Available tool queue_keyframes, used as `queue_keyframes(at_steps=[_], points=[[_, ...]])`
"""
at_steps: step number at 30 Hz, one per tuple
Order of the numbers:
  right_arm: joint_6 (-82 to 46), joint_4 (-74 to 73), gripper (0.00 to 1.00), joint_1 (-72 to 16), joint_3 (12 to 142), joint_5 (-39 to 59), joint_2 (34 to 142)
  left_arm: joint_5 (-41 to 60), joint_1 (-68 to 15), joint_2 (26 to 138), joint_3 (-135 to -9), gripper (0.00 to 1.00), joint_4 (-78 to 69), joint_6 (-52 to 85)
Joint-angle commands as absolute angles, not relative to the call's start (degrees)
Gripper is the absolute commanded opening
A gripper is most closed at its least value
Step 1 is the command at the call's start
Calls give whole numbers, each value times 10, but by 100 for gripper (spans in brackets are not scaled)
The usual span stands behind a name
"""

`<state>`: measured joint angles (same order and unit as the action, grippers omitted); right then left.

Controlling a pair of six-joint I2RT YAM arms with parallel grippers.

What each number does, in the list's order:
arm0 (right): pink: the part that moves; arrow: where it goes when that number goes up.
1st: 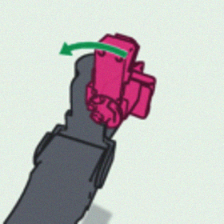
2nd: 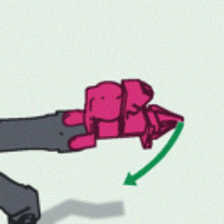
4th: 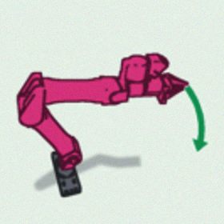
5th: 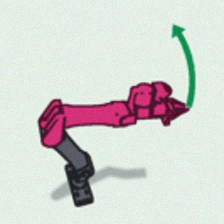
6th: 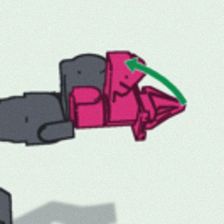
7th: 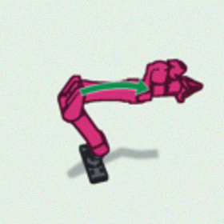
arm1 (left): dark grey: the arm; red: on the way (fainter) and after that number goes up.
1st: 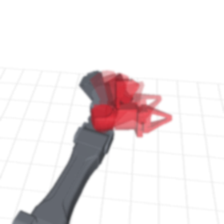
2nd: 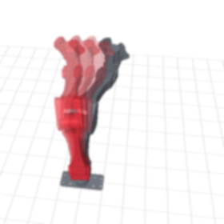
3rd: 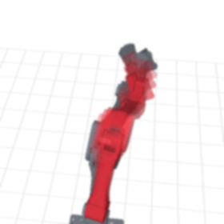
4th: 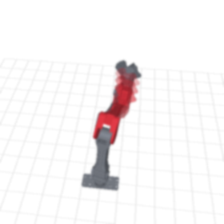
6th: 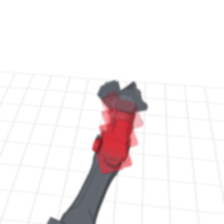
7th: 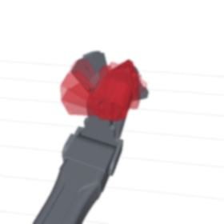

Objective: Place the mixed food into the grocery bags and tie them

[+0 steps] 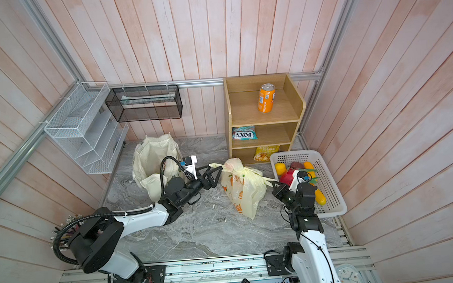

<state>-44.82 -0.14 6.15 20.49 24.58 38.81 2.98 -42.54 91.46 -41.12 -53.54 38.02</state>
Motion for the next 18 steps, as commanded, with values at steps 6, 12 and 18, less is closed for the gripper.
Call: queue_keyframes(at_steps=[6, 12, 18], points=[[-450, -31, 0, 61, 195, 267, 382, -14, -429, 983, -450, 98, -595, 454], [-451, -31, 0, 61, 197, 267, 381, -17, -429, 1013, -461, 80, -631, 461], [-457, -35, 0, 61, 207, 266, 388, 8, -429, 1040, -470, 23, -657, 475]])
